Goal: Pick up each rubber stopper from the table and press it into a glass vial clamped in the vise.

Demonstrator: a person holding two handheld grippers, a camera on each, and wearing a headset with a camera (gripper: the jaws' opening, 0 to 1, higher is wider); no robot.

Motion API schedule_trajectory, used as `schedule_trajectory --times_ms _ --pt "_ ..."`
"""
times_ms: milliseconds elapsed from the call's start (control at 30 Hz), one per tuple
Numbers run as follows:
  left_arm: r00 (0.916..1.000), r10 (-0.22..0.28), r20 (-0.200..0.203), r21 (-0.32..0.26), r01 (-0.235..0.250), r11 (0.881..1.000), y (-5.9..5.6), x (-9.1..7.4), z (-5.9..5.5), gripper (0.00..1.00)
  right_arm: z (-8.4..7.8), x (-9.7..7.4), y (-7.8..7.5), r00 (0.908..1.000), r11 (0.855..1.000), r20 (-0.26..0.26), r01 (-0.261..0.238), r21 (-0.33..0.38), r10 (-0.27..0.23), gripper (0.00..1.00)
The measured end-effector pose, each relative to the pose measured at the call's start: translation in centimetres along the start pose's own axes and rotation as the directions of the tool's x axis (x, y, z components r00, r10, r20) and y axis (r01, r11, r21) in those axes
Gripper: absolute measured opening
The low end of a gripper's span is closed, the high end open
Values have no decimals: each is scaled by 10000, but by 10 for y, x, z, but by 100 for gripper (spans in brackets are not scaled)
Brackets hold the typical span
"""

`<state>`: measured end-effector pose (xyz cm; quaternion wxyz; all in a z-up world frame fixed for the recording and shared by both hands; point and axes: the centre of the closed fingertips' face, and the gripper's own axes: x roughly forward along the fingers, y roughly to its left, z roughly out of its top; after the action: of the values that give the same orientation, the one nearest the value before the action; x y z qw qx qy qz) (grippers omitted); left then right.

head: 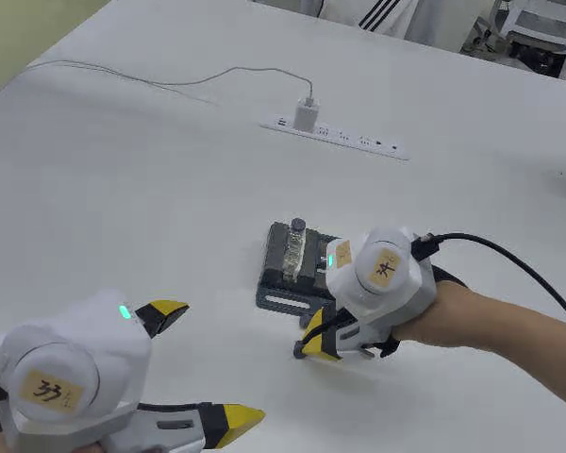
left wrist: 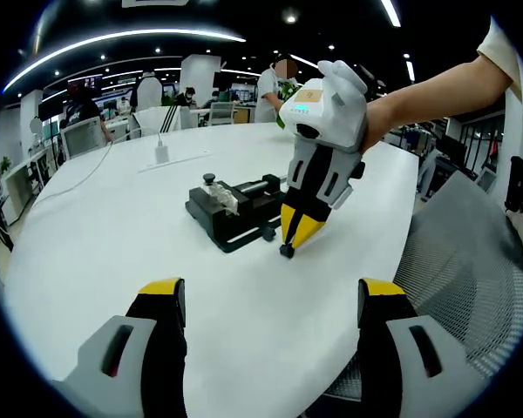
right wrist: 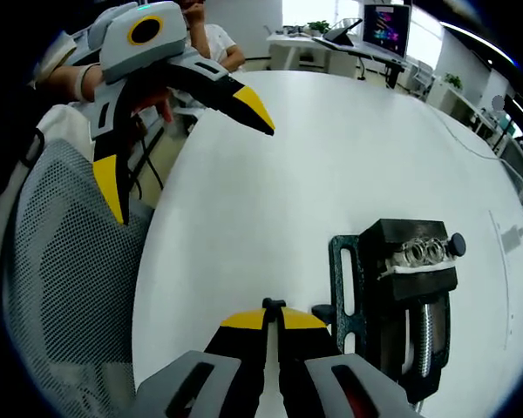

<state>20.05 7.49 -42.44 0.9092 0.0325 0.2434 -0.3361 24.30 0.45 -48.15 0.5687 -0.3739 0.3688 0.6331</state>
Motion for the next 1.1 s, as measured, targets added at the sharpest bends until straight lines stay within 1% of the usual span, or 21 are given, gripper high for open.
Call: schedule_trajectory --times_ms 100,233,333,367,400,467,567,600,700,767,867,933,967,1033,1067,1100 --pt "10000 -25 -12 -7 25 10000 -1 1 0 79 0 0 0 10000 9989 -40 5 471 -3 0" --pt "10000 -96 -22 18 96 10000 -2 1 0 79 0 0 0 10000 9965 -46 78 827 -74 0" --pt "9998 -162 -73 69 163 9998 -4 1 -1 79 0 -1 1 9999 9917 -50 93 1283 -88 0" --pt "9998 -170 -85 96 171 9998 -4 1 -1 78 0 -1 1 10000 9911 -36 88 1331 -84 0" --pt "9998 -195 -88 129 197 9997 -5 1 0 78 0 -1 1 10000 9910 -4 84 1339 -84 0" --pt "9997 -221 -81 171 222 9996 -5 1 1 78 -1 -1 0 9999 9876 90 87 1569 -102 0" --pt "9997 -229 -97 214 231 9995 -4 1 2 78 -1 -2 -1 9990 9786 424 32 2060 -122 0" --pt "9997 -222 -75 245 224 9994 -4 1 3 78 -1 -3 -2 9984 9686 546 21 2487 -162 0" --pt "9998 -173 -26 264 173 9995 -1 0 4 77 0 -7 -4 9959 9581 873 -34 2865 -226 0" --pt "9999 -153 -15 253 153 9996 -1 0 4 77 -1 -10 -4 9934 9431 1130 -195 3318 -192 0" --pt "9998 -194 -35 223 195 9996 -2 1 2 77 -1 -17 -4 9878 9233 1532 -322 3828 -290 0" --pt "9997 -236 -43 227 237 9995 -4 2 1 76 -2 -20 -3 9834 9057 1787 -484 4212 -305 0" --pt "9997 -253 -40 225 254 9994 -5 3 1 76 -2 -22 -2 9802 8976 1955 -582 4369 -315 0" --pt "9995 -305 -49 250 306 9992 -7 5 1 76 -1 -27 -1 9717 8734 2328 -798 4804 -392 0" --pt "9995 -330 -29 270 330 9991 -8 5 2 75 0 -29 0 9673 8654 2505 -916 4927 -403 0" --pt "9993 -377 -1 314 377 9988 -9 6 3 75 2 -33 1 9595 8481 2778 -1091 5185 -464 0"
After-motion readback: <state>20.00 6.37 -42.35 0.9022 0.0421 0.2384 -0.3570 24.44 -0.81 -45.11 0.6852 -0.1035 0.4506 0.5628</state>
